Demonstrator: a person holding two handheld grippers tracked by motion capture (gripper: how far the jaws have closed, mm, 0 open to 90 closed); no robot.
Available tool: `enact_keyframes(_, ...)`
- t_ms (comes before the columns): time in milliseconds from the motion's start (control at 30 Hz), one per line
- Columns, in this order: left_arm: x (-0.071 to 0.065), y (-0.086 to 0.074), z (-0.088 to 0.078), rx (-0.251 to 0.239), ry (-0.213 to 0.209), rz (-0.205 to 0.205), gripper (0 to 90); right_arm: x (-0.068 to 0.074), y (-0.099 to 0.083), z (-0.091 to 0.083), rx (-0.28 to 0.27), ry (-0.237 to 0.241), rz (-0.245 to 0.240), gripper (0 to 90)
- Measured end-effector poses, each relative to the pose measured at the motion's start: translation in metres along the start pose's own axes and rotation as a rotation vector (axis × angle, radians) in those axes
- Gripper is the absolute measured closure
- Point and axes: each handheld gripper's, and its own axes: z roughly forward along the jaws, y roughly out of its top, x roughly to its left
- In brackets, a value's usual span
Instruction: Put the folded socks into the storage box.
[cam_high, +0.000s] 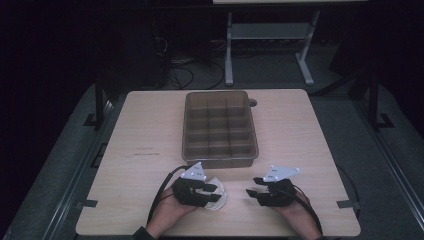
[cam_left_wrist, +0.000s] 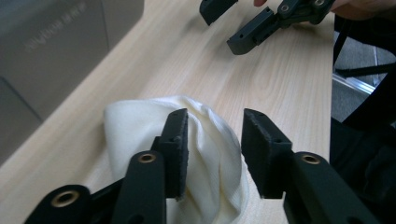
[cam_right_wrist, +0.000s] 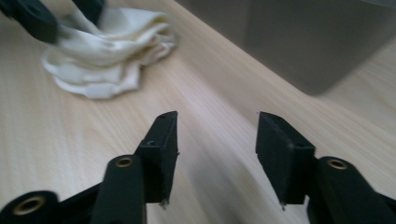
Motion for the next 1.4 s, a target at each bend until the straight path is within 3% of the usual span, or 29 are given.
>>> enact_keyframes(167,-0.001,0.001,-0.011,-0.025,0.016,0.011,62.3,-0.016,-0.013,-0.014,0.000,-0.073,0.032,39.0)
enact_keyframes(433,0.008,-0.002,-0.021,-0.026,0.034,0.009,90.0,-0.044,-0.036,-0.036,-0.005,-0.199,0.115,29.7)
enact_keyframes(533,0.014,-0.006,-0.020,0.000,0.056,0.000,90.0,-0.054,-0.044,-0.042,-0.003,-0.250,0.148,25.2)
enact_keyframes(733,0.021,-0.012,-0.016,0.022,0.061,-0.025,90.0,-0.068,-0.052,-0.049,0.003,-0.320,0.201,18.9)
enact_keyframes(933,0.017,-0.009,-0.011,0.020,0.044,-0.019,90.0,-0.069,-0.053,-0.042,0.038,-0.331,0.205,15.9)
enact_keyframes(1200,0.004,-0.002,0.005,0.039,0.010,0.020,90.0,-0.070,-0.054,-0.041,0.034,-0.314,0.226,15.8)
enact_keyframes(1400,-0.006,-0.002,0.023,0.102,0.011,0.064,90.0,-0.070,-0.054,-0.041,0.034,-0.315,0.229,15.8)
